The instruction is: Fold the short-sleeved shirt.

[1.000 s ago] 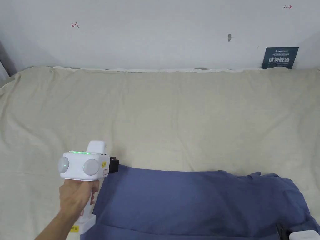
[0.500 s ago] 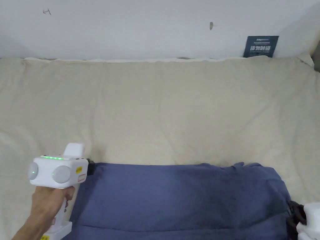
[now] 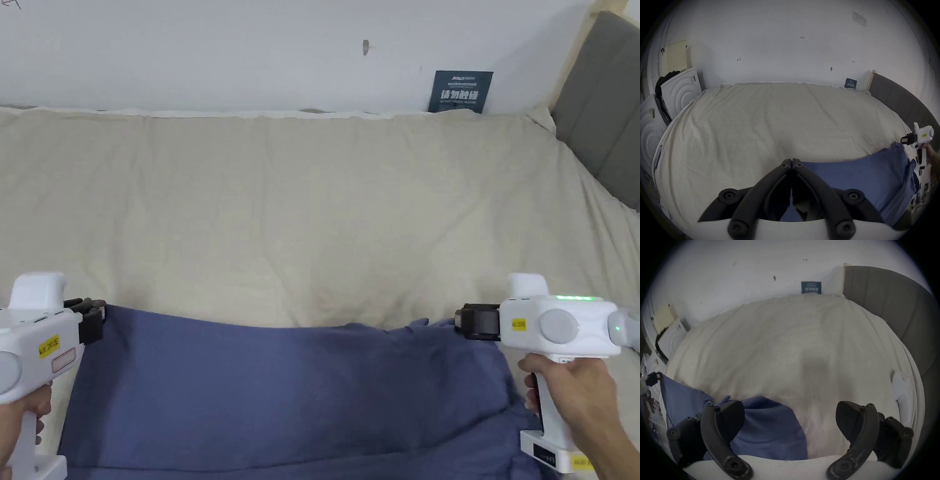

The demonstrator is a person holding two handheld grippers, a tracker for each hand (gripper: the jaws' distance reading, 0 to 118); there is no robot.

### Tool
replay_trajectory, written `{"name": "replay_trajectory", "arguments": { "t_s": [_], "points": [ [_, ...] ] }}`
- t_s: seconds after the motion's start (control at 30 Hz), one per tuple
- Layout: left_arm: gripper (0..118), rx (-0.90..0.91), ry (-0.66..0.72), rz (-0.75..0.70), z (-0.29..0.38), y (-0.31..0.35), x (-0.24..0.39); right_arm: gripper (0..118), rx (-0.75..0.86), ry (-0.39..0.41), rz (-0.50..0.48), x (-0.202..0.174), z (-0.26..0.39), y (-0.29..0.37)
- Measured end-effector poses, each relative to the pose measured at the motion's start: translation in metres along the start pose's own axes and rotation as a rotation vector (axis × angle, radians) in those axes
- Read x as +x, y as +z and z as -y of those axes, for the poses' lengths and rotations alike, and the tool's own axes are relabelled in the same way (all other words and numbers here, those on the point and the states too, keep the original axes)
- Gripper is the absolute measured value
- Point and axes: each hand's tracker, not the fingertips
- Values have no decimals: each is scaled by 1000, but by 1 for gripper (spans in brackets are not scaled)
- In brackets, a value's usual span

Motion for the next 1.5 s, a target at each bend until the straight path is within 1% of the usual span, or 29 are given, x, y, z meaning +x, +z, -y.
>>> {"name": "replay_trajectory", "arguments": {
  "t_s": [0.07,0.1,0.13,0.17,0.2,0.23,0.27,0.3,0.33,0.37,0.43,0.5,0.57,0.63,0.7,0.77,0.83,0.87,0.9,0.93,0.97,1.03,1.1,1.17,1.23,1.3,1.37,1.43,1.5],
  "points": [
    [0,-5,23,2,2,0,-3,111,-147,24,-72,-6,-2,-16],
    [0,-1,20,2,3,0,-4,97,-190,60,-64,-10,-1,-22],
    [0,-2,17,2,3,0,-5,90,-182,114,-27,-17,3,-26],
    [0,-9,13,-2,4,0,-5,88,-171,185,71,-22,7,-27],
    [0,-16,8,-12,5,-3,-5,75,-132,188,41,-23,8,-23],
    [0,-18,2,-19,6,-2,-5,57,-121,131,14,-21,8,-17],
    [0,-17,-5,-23,6,-1,-5,25,-109,131,16,-24,11,-9],
    [0,-14,-6,-26,7,0,-5,0,-73,149,28,-25,11,-2],
    [0,-14,-4,-29,7,0,-5,0,-53,195,62,-25,11,2],
    [0,-19,1,-37,7,0,-4,0,-47,192,32,-25,13,6],
    [0,-11,5,-56,5,7,-4,0,-10,218,41,-29,18,19],
    [0,33,29,-47,5,16,-6,0,115,217,54,-27,20,46],
    [0,75,37,-42,2,34,-6,0,226,157,40,-28,26,80],
    [0,66,35,-40,3,56,-7,0,319,91,28,-25,38,114],
    [0,98,53,-44,11,83,-9,0,393,49,17,-29,60,149],
    [0,127,70,-38,25,112,-12,1,418,74,17,-32,87,176],
    [0,152,82,-36,42,142,-13,0,432,62,39,-39,117,204],
    [0,155,90,-38,53,145,-27,0,461,30,49,-39,131,215],
    [0,148,91,-44,61,156,-29,1,478,-16,32,-38,145,227],
    [0,136,80,-64,71,168,-28,0,479,-57,16,-38,158,237],
    [0,141,57,-109,80,176,-26,0,488,-71,9,-38,171,246],
    [0,137,84,-88,102,193,-24,0,475,-79,32,-40,200,260],
    [0,120,121,-85,121,202,-28,0,457,-81,29,-41,221,266],
    [0,88,116,-114,144,205,-29,0,415,-81,39,-43,243,265],
    [0,30,131,-128,167,199,-35,0,382,-99,47,-42,266,257],
    [0,-41,99,-136,189,189,-34,0,319,-134,42,-41,283,240],
    [0,-117,65,-190,207,170,-33,0,274,-144,53,-36,297,217],
    [0,-169,84,-166,220,161,-21,0,213,-159,62,-39,305,202],
    [0,-169,96,-152,222,153,-24,4,232,-148,91,-42,310,199]
  ]
}}
